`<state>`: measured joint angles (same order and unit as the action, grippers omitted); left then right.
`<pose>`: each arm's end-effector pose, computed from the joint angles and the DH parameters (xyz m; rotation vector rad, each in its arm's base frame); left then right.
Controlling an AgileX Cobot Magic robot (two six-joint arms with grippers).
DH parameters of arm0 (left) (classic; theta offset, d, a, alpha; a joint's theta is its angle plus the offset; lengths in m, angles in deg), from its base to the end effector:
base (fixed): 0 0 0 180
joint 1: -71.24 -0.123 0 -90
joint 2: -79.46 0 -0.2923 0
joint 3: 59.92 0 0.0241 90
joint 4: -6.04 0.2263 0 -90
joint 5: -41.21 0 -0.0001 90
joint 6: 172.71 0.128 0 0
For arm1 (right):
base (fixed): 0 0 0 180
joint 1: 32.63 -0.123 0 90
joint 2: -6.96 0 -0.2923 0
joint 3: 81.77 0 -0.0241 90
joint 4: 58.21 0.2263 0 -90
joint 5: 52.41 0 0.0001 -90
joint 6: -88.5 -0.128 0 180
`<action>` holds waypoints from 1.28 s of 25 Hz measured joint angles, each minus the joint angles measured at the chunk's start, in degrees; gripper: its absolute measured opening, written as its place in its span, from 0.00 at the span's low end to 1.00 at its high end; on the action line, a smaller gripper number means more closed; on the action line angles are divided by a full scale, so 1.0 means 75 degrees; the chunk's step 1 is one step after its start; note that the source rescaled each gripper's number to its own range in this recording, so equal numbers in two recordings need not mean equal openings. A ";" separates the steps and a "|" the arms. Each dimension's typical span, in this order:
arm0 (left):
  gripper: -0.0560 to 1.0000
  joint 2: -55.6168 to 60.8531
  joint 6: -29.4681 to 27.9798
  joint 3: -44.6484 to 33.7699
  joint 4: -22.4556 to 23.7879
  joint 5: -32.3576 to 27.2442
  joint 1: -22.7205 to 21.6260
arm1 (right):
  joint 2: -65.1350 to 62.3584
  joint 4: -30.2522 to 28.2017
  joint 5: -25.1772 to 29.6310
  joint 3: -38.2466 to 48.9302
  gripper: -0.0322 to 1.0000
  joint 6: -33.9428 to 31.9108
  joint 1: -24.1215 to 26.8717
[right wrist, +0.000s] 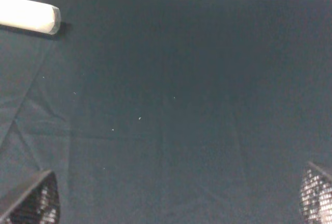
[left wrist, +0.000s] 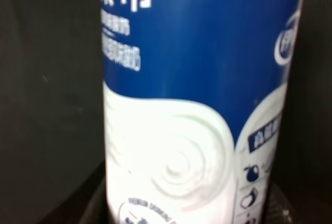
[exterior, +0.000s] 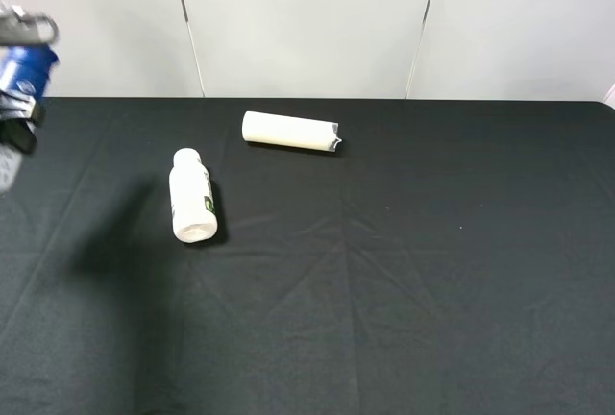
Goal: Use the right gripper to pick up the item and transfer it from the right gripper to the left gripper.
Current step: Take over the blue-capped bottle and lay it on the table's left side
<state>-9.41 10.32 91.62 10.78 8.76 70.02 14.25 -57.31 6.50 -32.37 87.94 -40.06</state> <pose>0.2706 0.0114 0.2223 0.1169 2.6125 0.1088 0.0011 0.0019 0.2491 -0.1213 2.0155 0.1073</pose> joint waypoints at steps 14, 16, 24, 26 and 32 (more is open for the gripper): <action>0.09 -0.2317 0.0320 -0.0007 -0.0843 0.0439 0.0000 | 0.0000 0.0000 0.0000 0.0000 1.00 0.0000 0.0000; 0.09 -0.2457 0.0320 -0.0007 -0.0843 0.0462 0.0000 | 0.0000 0.0000 0.0000 0.0000 1.00 0.0000 0.0000; 0.09 -0.2577 0.0320 -0.0007 -0.0849 0.0559 0.0000 | 0.0000 0.0000 0.0000 0.0000 1.00 0.0000 0.0000; 0.09 -0.2577 0.0320 -0.0007 -0.0849 0.0536 0.0000 | 0.0000 0.0000 0.0000 0.0000 1.00 0.0000 0.0000; 0.09 -0.2577 0.0320 -0.0007 -0.1011 0.0373 0.0000 | 0.0000 0.0000 0.0000 0.0000 1.00 0.0000 0.0000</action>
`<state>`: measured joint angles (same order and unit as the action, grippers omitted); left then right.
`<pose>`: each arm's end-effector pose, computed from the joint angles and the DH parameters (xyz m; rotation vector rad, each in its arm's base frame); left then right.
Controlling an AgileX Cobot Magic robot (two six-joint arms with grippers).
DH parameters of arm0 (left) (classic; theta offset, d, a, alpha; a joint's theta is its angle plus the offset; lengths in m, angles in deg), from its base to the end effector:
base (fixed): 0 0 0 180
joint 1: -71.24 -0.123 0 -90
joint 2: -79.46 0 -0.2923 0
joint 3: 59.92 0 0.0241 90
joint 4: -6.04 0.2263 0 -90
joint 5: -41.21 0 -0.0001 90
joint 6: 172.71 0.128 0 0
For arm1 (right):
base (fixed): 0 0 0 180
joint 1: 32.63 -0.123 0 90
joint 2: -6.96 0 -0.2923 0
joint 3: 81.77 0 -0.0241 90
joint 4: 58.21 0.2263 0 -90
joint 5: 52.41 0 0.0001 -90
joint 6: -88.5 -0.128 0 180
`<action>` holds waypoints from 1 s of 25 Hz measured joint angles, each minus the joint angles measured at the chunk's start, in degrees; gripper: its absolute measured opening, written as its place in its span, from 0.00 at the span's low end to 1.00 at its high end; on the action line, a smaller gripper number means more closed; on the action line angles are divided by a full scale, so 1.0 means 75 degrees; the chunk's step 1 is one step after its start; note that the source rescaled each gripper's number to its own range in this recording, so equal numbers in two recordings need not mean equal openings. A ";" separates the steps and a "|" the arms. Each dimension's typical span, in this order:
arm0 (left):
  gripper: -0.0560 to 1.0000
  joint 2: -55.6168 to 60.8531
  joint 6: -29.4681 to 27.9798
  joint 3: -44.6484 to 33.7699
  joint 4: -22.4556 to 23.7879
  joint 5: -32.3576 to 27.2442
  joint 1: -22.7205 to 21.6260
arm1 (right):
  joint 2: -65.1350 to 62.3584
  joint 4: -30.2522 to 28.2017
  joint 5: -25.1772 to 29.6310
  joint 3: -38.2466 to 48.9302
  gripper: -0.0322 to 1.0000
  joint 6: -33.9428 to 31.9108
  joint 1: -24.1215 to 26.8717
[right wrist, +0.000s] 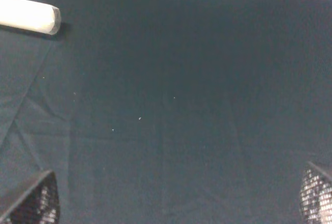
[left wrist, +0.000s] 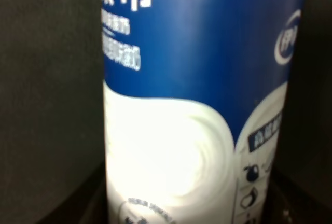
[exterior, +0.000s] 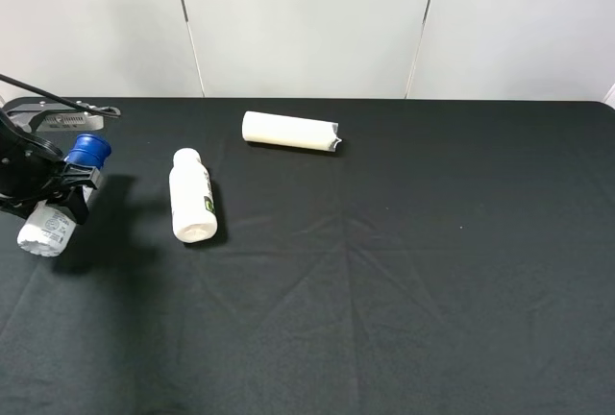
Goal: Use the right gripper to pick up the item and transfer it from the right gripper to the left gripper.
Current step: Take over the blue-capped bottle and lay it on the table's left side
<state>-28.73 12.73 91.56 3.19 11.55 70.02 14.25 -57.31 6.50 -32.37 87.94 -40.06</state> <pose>0.2941 0.0031 0.1281 0.0484 2.9020 -0.0230 0.0011 0.0019 0.2491 -0.1213 2.0155 0.1073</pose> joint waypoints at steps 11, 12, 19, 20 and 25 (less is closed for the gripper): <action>0.09 0.0000 0.0322 0.0000 -0.0990 -0.0547 -0.0009 | 0.0000 0.0000 0.0000 0.0000 1.00 0.0000 0.0000; 0.09 0.0000 0.0322 0.0000 -0.0990 -0.0547 -0.0009 | 0.0000 0.0000 0.0000 0.0000 1.00 0.0000 0.0000; 0.09 0.0000 0.0576 0.0000 -0.1008 -0.0316 -0.0009 | 0.0000 0.0000 0.0000 0.0000 1.00 0.0000 0.0000; 0.10 0.0000 0.0652 0.0000 -0.1008 -0.0307 -0.0009 | 0.0000 0.0000 0.0000 0.0000 1.00 0.0000 0.0000; 0.81 0.0008 0.0799 0.0007 -0.1008 -0.0138 -0.0009 | 0.0000 0.0000 0.0000 0.0000 1.00 0.0000 0.0000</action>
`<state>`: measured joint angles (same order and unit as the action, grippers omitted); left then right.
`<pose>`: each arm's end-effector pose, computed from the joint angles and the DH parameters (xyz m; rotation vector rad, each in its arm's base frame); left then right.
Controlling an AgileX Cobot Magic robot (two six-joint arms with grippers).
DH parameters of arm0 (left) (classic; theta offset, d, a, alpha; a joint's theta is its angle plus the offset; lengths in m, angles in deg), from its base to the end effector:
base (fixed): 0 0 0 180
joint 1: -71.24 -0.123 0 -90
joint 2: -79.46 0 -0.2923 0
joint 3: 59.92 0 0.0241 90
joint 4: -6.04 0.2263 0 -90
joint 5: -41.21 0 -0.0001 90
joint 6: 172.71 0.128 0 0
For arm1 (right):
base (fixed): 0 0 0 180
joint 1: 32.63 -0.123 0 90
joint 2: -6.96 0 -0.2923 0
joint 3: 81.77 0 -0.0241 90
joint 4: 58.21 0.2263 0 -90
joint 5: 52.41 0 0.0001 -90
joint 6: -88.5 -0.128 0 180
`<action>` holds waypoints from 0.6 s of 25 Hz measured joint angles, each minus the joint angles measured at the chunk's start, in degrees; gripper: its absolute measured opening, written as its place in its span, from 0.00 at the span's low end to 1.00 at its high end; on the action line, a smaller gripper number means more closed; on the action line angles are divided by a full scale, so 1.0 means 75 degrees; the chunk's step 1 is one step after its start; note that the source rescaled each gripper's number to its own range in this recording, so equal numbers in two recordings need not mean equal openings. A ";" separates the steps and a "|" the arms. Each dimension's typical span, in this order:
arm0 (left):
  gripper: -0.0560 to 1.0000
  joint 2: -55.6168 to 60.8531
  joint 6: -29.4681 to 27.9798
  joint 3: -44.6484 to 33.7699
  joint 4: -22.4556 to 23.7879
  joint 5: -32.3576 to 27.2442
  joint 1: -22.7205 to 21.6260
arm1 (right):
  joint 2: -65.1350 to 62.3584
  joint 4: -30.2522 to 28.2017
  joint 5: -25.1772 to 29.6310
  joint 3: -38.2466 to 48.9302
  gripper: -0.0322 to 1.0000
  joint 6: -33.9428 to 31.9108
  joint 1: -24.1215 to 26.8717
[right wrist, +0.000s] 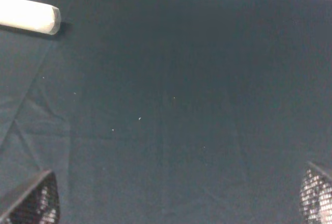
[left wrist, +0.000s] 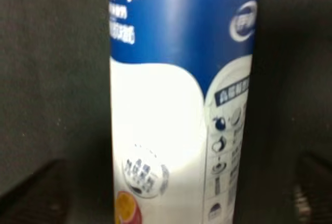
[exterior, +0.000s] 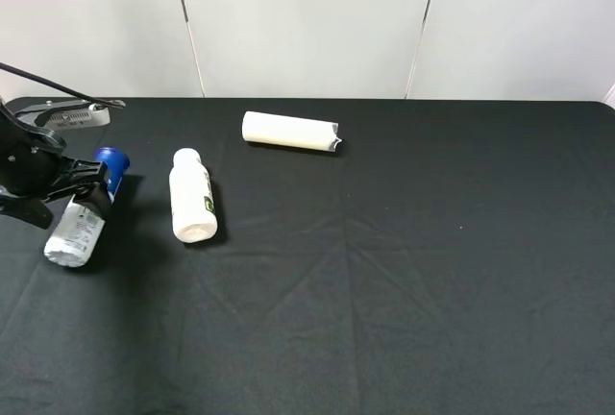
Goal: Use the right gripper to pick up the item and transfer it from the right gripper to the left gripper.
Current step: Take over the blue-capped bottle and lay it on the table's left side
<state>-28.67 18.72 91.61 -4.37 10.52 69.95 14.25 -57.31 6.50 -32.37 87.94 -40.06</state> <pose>0.2930 -0.0052 0.1288 0.0449 2.9069 -0.1233 0.0011 0.0019 0.2491 -0.1213 2.0155 0.1073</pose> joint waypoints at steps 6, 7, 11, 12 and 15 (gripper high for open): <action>0.99 0.0000 0.0000 0.0000 0.0000 0.0015 0.0000 | 0.0000 0.0000 0.0000 0.0000 1.00 0.0000 0.0000; 0.99 0.0000 0.0000 0.0000 0.0000 0.0015 0.0000 | 0.0000 0.0000 0.0000 0.0000 1.00 0.0000 0.0000; 1.00 0.0000 0.0000 0.0000 0.0000 0.0015 0.0000 | 0.0000 0.0000 0.0000 0.0000 1.00 0.0000 0.0000; 1.00 0.0000 0.0000 0.0000 0.0000 0.0015 0.0000 | 0.0000 0.0000 0.0000 0.0000 1.00 0.0000 0.0000; 1.00 0.0000 0.0000 0.0025 0.0000 -0.0055 0.0000 | 0.0000 0.0000 0.0000 0.0000 1.00 0.0000 0.0000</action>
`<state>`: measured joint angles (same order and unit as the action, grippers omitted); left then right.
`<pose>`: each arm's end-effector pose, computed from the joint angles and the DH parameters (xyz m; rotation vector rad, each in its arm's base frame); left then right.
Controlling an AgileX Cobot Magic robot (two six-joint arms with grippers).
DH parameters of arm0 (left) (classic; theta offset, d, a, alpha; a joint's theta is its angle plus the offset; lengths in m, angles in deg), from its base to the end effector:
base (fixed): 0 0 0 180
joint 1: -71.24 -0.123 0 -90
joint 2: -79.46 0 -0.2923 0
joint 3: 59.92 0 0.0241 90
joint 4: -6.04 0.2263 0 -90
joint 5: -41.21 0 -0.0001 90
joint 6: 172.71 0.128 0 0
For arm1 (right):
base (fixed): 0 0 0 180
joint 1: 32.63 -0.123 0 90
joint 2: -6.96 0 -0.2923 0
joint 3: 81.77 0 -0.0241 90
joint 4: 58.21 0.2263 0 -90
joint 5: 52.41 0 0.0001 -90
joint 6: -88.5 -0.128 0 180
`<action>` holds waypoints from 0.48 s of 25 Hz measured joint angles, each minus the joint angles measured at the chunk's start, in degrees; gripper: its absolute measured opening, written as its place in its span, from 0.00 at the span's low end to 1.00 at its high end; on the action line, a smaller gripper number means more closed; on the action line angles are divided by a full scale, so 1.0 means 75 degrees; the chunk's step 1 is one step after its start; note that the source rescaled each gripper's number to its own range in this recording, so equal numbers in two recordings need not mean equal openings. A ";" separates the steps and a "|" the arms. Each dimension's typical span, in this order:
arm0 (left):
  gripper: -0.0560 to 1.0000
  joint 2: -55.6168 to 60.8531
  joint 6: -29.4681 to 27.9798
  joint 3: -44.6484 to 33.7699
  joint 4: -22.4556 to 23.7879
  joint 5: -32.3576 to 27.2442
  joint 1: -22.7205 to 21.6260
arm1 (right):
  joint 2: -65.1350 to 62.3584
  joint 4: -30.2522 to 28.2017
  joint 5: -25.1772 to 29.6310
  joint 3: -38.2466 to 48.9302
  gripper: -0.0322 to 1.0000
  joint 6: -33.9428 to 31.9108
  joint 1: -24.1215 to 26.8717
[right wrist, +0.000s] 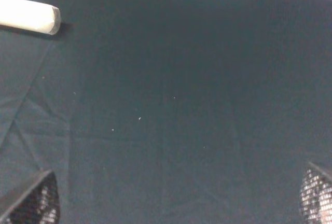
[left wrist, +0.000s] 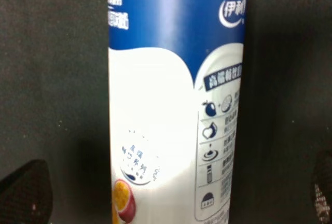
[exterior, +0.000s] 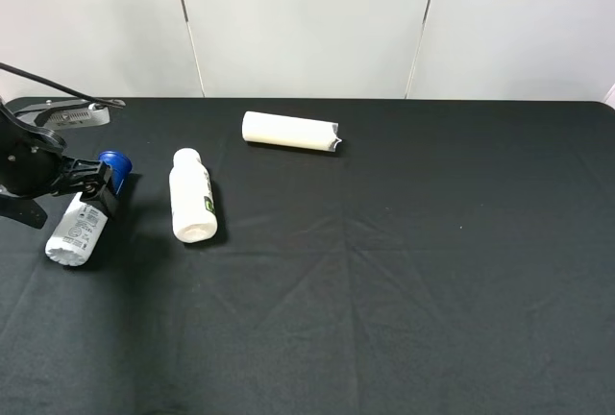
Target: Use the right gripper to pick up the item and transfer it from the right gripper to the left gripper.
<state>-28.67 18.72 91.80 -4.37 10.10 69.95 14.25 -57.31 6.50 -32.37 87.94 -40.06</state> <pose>0.2930 -0.0054 0.1293 0.0459 2.9107 -0.1253 0.0011 0.0019 0.2491 -0.1213 2.0155 0.1073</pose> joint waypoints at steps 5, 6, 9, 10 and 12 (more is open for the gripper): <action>1.00 0.0000 -0.0024 0.0477 0.0008 -0.0745 0.0000 | 0.0000 0.0000 0.0000 0.0000 1.00 0.0000 0.0000; 1.00 0.0008 -0.0070 0.0637 0.0008 -0.0949 0.0000 | 0.0000 0.0000 0.0000 0.0000 1.00 0.0000 0.0000; 1.00 0.0193 -0.0283 0.1043 0.0058 -0.1379 0.0000 | 0.0000 0.0000 0.0000 0.0000 1.00 0.0000 0.0000; 1.00 0.0310 -0.0353 0.1165 0.0093 -0.1476 0.0000 | 0.0000 0.0000 0.0000 0.0000 1.00 0.0000 0.0000; 1.00 0.0562 -0.0490 0.1371 0.0211 -0.1624 0.0000 | 0.0000 0.0000 0.0000 0.0000 1.00 0.0000 0.0000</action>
<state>-24.46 15.05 102.08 -2.78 -2.08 69.95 14.25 -57.31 6.50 -32.37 87.94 -40.06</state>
